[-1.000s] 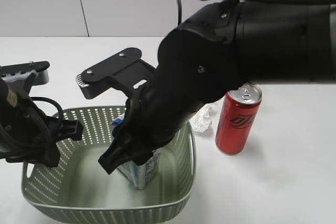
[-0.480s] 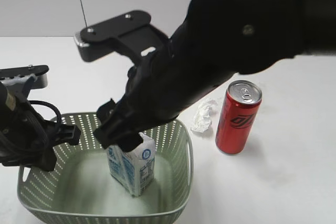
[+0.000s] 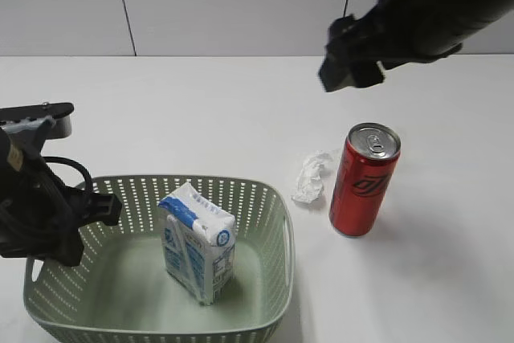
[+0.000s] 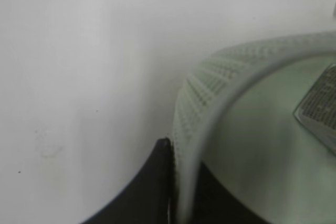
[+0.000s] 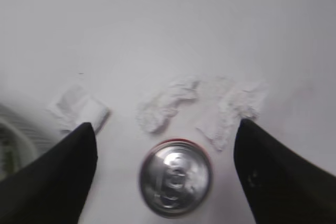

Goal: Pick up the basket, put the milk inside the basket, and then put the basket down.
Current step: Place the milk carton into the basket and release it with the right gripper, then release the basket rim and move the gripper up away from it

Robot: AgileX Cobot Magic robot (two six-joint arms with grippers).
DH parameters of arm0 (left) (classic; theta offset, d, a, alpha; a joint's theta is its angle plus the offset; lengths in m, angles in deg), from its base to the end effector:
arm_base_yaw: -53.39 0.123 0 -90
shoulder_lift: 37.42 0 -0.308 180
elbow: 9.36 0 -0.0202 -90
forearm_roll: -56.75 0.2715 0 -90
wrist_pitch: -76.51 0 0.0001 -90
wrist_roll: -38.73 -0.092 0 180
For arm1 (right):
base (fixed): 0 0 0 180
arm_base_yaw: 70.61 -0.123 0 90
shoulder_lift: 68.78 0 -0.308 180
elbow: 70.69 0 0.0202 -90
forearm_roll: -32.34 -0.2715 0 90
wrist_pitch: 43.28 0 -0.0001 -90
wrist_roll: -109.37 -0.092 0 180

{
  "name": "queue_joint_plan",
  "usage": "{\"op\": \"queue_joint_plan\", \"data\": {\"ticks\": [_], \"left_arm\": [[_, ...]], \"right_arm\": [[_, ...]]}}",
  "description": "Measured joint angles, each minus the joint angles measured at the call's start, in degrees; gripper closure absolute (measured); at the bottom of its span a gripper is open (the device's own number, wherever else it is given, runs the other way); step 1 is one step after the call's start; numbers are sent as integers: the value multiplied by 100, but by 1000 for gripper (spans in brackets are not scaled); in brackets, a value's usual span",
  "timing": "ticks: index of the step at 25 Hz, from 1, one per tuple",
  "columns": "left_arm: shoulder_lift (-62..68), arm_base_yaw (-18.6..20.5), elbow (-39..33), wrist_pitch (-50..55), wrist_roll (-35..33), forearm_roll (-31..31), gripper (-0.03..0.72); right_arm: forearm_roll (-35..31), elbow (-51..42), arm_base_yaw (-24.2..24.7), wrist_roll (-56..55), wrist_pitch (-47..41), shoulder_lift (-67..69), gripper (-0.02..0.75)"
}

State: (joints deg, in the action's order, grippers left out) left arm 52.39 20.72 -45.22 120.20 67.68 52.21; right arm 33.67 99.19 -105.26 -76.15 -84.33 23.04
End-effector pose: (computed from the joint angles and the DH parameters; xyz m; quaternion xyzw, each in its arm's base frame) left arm 0.2063 -0.1383 0.1988 0.0063 0.9952 -0.0731 0.0643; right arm 0.2763 0.1893 0.3209 -0.2442 0.9163 0.0996 0.3015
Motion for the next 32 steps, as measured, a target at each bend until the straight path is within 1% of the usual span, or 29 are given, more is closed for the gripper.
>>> {"op": "queue_joint_plan", "data": {"ticks": [9, 12, 15, 18, 23, 26, 32], "left_arm": [[0, 0, 0, 0, 0, 0, 683], [0, 0, 0, 0, 0, 0, 683], [0, 0, 0, 0, 0, 0, 683], [0, 0, 0, 0, 0, -5, 683], [0, 0, 0, 12, 0, -32, 683], [0, 0, 0, 22, 0, -44, 683], [0, 0, 0, 35, 0, -44, 683]], "right_arm": [[24, 0, 2056, 781, -366, -5, 106], [-13, 0, 2636, 948, -506, -5, 106], [-14, 0, 3067, 1022, -783, -5, 110], [33, 0, 3261, 1022, -1270, -12, 120], [26, -327, 3267, 1034, -1712, -420, 130], [33, -812, 3267, 1040, -1865, -1034, 139], [-51, -2311, 3267, 971, -1707, -2674, 144]]}}
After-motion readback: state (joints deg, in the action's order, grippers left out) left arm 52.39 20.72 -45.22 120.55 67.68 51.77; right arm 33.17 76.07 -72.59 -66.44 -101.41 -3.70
